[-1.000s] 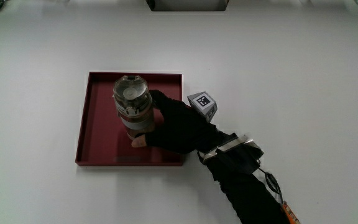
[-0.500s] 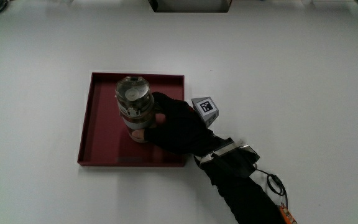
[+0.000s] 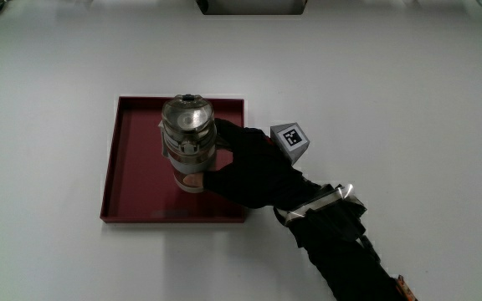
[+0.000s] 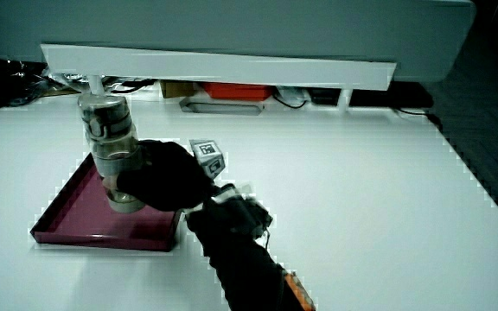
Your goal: Pick bottle
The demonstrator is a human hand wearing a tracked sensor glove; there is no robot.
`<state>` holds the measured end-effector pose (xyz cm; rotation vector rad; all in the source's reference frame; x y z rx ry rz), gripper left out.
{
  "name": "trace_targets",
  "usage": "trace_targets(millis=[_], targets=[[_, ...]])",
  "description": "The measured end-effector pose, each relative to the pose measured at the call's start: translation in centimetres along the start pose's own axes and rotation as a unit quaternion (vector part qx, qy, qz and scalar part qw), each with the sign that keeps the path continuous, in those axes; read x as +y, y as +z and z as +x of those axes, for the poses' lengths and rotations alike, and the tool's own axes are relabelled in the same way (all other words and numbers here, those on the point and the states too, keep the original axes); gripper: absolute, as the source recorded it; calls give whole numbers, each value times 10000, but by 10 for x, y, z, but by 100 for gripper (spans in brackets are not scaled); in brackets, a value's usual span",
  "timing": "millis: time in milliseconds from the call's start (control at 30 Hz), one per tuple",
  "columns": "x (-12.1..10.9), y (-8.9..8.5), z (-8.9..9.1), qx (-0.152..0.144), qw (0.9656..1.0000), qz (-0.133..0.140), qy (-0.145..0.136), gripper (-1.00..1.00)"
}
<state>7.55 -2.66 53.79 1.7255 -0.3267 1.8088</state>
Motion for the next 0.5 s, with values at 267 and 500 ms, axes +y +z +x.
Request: trace_targets(millis=[267, 500], targets=[[-12, 9, -35, -49, 9994, -153, 313, 100], [-34, 22, -51, -356, 9987, -187, 307, 100]])
